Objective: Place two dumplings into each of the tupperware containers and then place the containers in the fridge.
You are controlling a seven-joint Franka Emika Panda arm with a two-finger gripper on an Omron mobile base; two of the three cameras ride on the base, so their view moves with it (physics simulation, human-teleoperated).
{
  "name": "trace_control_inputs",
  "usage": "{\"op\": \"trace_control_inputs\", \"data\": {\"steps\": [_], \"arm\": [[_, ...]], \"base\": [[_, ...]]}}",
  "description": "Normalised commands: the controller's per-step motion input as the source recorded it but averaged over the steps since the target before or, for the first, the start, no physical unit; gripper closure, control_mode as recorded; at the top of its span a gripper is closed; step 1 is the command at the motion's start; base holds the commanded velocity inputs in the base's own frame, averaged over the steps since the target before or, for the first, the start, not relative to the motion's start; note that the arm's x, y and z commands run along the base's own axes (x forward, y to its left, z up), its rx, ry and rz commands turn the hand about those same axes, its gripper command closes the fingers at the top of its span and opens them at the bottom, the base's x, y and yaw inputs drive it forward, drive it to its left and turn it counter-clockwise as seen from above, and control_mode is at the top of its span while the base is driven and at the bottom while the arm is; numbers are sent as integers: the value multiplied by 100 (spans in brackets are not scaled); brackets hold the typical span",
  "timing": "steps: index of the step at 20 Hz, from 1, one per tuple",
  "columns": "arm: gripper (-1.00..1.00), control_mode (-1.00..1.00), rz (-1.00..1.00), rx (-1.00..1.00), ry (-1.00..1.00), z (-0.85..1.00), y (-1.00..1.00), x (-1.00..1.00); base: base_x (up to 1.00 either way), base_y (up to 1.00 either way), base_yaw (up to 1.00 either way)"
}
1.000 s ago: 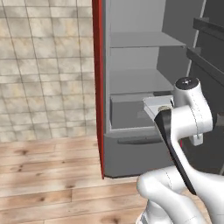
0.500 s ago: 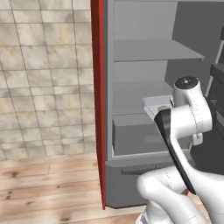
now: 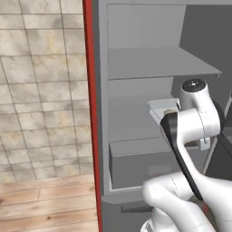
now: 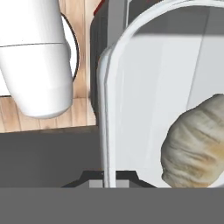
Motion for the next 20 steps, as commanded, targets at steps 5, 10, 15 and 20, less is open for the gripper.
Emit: {"op": "trace_control_inputs", "data": {"steps": [5, 10, 15, 20], "arm": [[100, 100, 0, 0, 0, 0, 0, 0], [100, 100, 0, 0, 0, 0, 0, 0], [100, 100, 0, 0, 0, 0, 0, 0], [100, -100, 1, 1, 0, -36, -1, 19]], "base": [[50, 0, 0], [55, 0, 0], [18, -1, 0], [0, 0, 0]]}}
